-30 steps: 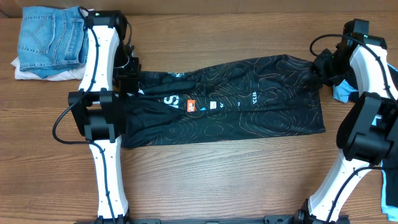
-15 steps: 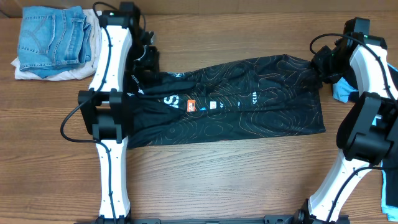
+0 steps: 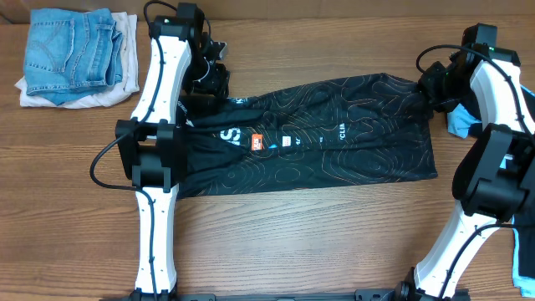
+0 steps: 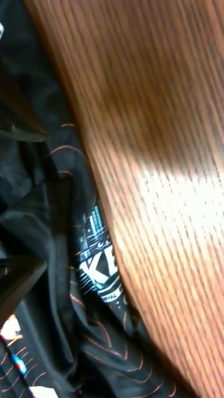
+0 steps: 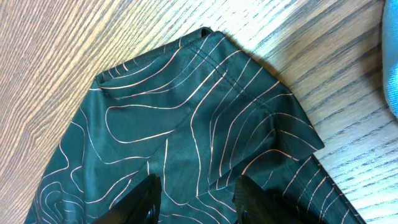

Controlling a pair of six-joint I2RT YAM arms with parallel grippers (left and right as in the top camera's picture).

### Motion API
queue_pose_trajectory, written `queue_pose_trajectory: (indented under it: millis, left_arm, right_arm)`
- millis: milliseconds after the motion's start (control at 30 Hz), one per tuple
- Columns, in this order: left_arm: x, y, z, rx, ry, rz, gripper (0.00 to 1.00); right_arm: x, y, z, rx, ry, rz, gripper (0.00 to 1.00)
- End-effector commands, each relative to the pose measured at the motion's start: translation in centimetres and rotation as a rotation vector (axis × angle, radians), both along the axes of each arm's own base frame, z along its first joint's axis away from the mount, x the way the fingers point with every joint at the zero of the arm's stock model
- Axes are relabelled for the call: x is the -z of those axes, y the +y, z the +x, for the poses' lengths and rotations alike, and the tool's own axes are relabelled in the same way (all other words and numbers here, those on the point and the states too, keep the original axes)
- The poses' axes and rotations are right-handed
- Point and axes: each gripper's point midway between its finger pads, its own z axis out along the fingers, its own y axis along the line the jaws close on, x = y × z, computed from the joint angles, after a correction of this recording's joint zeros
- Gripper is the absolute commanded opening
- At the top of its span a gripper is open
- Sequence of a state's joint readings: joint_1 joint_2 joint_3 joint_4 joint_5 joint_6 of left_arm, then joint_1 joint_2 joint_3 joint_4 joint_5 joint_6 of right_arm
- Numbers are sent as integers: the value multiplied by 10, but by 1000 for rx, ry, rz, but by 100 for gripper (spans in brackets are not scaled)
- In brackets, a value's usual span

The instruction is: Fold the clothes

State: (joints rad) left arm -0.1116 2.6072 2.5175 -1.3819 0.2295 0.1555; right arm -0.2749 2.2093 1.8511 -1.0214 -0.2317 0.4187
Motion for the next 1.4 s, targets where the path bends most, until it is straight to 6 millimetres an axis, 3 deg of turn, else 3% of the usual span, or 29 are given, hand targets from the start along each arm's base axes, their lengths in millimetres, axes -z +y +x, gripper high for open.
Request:
queue_pose_trajectory:
  millis: [0,300,400,533,600,633,800,1100,1267,1367]
  left_arm:
    - [22,-2,-7,-29,59,-11,56]
    - [35,-2,-11,-63,85,-11,51]
    - [35,-2,-11,-62,85,-10,33]
    - [34,-2,-11,-62,85,-11,25]
    - [34,-4,-11,-61,87,-20,7]
    - [34,-5,-11,-61,87,-24,4]
    - [31,-5,-14,-61,98,-27,4]
    - [-20,-14,-41,-69,175,-88,4]
    - [-24,-18,-61,-31,241,-75,4]
    - [-22,-18,-53,-18,201,-45,6]
  right_arm:
    - [-23,0,4,-3,-52,-8,43]
    - [-23,0,5,-2,-53,-9,43]
    - [-23,0,5,-2,-53,-9,43]
    - [-23,0,5,-2,-55,-9,43]
    - [-23,0,5,-2,-55,-10,43]
    - [-23,0,5,-2,-55,-10,43]
    - [-23,0,5,-2,-55,-10,43]
    - [-23,0,4,-2,-51,-9,42]
    - [-22,0,4,-2,-49,-8,42]
    - [-23,0,4,-2,-51,-8,42]
